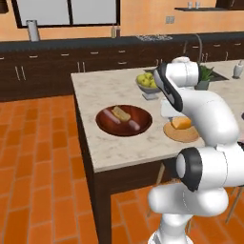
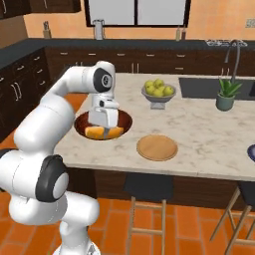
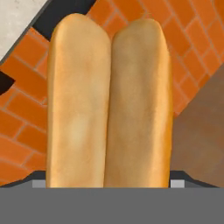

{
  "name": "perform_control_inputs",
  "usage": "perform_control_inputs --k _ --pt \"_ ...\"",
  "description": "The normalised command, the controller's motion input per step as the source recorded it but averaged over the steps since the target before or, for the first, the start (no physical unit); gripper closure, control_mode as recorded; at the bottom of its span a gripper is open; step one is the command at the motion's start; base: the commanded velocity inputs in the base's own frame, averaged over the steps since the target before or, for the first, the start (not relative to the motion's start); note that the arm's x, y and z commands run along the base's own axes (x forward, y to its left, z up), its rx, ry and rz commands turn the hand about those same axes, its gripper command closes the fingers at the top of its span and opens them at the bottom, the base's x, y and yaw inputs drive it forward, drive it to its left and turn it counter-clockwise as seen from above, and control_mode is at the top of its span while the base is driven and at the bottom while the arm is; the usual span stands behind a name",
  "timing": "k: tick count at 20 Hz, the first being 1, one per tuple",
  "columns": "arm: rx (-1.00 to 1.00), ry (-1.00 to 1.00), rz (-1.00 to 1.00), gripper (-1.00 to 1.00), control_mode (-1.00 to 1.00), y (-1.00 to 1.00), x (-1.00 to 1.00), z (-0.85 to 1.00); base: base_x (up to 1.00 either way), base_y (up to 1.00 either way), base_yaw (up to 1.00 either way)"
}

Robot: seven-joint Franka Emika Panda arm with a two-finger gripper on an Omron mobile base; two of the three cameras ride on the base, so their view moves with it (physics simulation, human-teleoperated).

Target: Place one bun and one sausage from the bowl on each plate.

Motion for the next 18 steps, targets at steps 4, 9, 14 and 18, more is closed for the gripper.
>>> perform_control_inputs --k 4,9,14,18 --pt "0.04 0.0 0.08 1.0 -1.0 -0.2 0.13 -0.01 0.34 -0.64 0.26" --pt "0.05 0.0 0.25 1.0 -1.0 -0.97 0.78 -0.25 0.0 0.0 0.0" --pt "0.0 -0.06 0.2 1.0 -1.0 -0.83 0.69 -0.65 0.0 0.0 0.0" --pt "0.0 -0.19 0.17 1.0 -1.0 -0.06 0.65 -0.72 0.0 0.0 0.0"
